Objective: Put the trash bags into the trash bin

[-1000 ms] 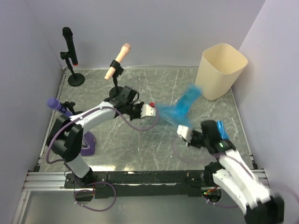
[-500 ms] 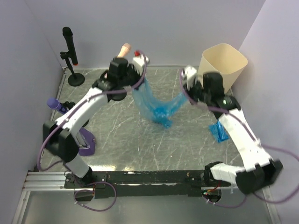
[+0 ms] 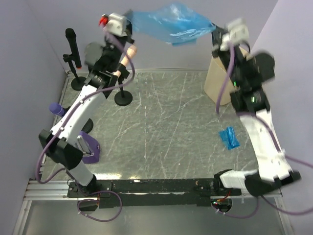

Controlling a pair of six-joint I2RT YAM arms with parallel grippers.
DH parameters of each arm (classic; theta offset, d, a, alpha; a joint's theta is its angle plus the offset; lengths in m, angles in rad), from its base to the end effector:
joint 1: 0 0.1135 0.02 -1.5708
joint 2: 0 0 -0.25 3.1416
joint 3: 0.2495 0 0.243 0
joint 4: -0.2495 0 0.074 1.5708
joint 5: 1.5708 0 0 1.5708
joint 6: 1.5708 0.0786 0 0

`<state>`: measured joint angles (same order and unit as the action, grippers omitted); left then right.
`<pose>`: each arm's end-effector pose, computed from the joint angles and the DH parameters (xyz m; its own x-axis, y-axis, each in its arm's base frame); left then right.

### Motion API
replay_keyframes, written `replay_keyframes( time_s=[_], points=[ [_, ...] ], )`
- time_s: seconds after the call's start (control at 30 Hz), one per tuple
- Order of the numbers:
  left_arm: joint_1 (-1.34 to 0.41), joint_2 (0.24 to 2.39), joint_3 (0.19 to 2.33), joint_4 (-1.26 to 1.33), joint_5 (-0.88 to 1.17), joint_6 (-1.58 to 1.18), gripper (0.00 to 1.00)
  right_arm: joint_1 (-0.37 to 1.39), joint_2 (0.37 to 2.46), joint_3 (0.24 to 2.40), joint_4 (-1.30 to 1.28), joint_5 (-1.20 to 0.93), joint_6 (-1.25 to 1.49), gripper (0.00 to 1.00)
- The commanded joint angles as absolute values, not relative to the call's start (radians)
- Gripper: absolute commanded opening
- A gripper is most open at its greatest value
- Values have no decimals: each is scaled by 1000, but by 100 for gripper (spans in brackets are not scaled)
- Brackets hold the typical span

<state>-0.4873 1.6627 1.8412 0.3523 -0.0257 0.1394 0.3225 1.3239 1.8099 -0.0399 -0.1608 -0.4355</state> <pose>0.3505 -0.1835 0.5405 0.5053 -0.1106 -0.8558 0.3820 0.9179 0.1070 0.2576 0.0994 0.5844 0.5608 -0.2517 -0.7888 -0.2352 0.8650 -0.4432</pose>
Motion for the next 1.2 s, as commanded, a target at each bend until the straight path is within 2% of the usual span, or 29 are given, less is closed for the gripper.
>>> replay_keyframes(
  time_s=[0.0, 0.03, 0.07, 0.1, 0.13, 0.17, 0.2, 0.23, 0.33, 0.4, 0.43, 0.53, 0.6, 0.73, 0.87, 0.9, 0.93, 1.0, 1.07, 1.17],
  points=[
    [-604, 1614, 1708, 1164, 9, 513, 4, 431, 1209, 1501, 492, -134, -742, 0],
    [-630, 1602, 1575, 1225, 3, 521, 1, 434, 1201, 1405, 485, -68, -747, 0],
    [-635, 1565, 1433, 1162, 71, 523, 1, 436, 1207, 1346, 292, -55, -783, 0],
    [-624, 1508, 1307, 627, 266, 640, 1, 439, 1259, 1374, -155, -168, -895, 0],
    [-609, 1493, 1333, -108, 615, 922, 1, 472, 1405, 1393, -673, -167, -951, 0],
    [-604, 1527, 1342, -558, 688, 1270, 1, 479, 1446, 1338, -941, -220, -928, 0],
    [-609, 1557, 1319, -762, 683, 1311, 0, 454, 1447, 1233, -1024, -304, -930, 0],
    [-606, 1577, 1310, -816, 683, 1195, 1, 437, 1305, 1122, -944, -374, -933, 0],
    [-580, 1553, 1292, -757, 687, 996, 1, 431, 926, 846, -600, -451, -896, 0],
    [-578, 1479, 1220, -523, 674, 808, 1, 437, 754, 734, -392, -428, -780, 0],
    [-578, 1441, 1179, -402, 652, 690, 1, 442, 733, 718, -371, -422, -761, 0],
    [-581, 1388, 1085, -130, 551, 440, 1, 443, 800, 800, -442, -353, -682, 0],
    [-580, 1403, 1098, -83, 426, 285, 1, 442, 874, 869, -492, -260, -579, 0],
    [-560, 1492, 1295, -250, 246, 45, 1, 391, 934, 956, -516, -224, -408, 0],
    [-520, 1529, 1469, -324, 155, -145, 1, 351, 962, 1069, -488, -166, -258, 0],
    [-517, 1520, 1485, -304, 117, -176, 1, 335, 975, 1110, -489, -164, -241, 4],
    [-517, 1500, 1486, -276, 89, -192, 1, 321, 995, 1141, -494, -181, -253, 26],
    [-517, 1453, 1461, -188, 52, -201, 1, 302, 1049, 1222, -521, -202, -308, 59],
    [-517, 1413, 1442, -143, 3, -192, 1, 252, 1098, 1355, -567, -264, -336, 75],
    [-515, 1425, 1474, -234, -115, -166, 1, 128, 1193, 1561, -667, -443, -312, 80]
  ],
)
